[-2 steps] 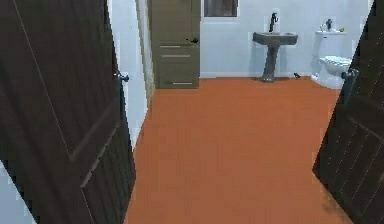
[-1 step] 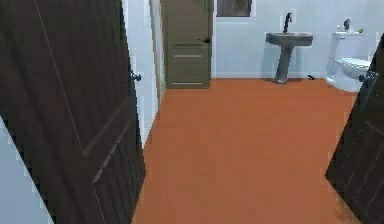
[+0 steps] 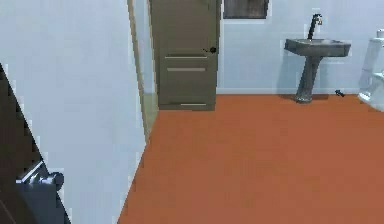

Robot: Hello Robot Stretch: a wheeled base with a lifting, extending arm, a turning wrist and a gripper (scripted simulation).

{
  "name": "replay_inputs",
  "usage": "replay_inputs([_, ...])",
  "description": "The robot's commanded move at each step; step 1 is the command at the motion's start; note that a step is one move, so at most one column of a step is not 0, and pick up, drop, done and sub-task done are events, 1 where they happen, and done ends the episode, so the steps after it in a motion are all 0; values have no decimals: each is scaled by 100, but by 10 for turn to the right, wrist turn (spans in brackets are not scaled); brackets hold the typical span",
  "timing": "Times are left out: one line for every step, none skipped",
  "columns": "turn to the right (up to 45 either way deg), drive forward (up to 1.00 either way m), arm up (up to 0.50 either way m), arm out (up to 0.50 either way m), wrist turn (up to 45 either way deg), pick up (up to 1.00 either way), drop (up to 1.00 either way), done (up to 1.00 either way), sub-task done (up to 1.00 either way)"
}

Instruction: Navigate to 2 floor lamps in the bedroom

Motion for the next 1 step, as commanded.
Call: replay_inputs([0,65,0,0,0,0,0,0,0])
